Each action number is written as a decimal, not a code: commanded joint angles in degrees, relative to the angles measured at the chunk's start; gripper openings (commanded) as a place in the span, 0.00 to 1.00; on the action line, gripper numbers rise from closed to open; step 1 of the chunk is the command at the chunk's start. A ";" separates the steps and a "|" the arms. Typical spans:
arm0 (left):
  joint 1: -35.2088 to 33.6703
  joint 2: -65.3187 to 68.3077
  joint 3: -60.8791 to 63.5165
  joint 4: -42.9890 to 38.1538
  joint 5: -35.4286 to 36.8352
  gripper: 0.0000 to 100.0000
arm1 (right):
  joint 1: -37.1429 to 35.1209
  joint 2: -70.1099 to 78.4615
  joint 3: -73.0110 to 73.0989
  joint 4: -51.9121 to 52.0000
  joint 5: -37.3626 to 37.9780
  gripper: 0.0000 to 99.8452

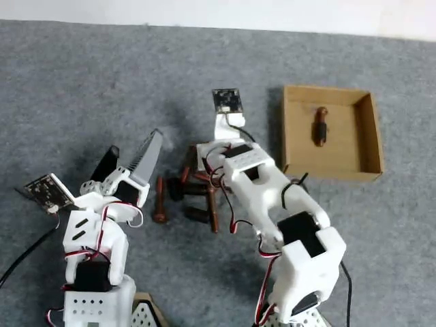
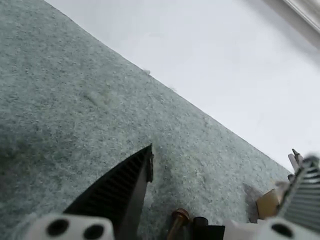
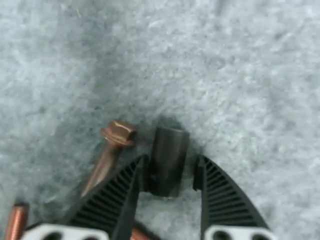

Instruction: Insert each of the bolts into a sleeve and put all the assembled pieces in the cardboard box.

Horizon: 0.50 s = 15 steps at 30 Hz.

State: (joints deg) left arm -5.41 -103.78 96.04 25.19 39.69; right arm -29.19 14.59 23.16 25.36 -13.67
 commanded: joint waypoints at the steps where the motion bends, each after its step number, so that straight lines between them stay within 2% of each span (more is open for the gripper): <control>1: 0.75 -0.75 -0.04 0.00 -0.18 0.40 | 1.36 0.04 -4.53 2.15 2.20 0.14; 7: 0.75 -0.75 -0.04 0.00 -0.18 0.40 | 1.36 7.16 -15.43 11.65 2.73 0.14; 13: 0.75 -0.75 -0.04 0.00 -0.18 0.40 | 1.89 12.44 -20.18 15.52 2.73 0.14; 15: 0.75 -0.75 -0.04 0.00 -0.18 0.40 | 2.33 12.35 -20.26 15.69 2.73 0.12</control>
State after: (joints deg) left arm -5.14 -103.78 96.04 25.19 39.69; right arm -28.75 26.11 4.88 40.75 -11.03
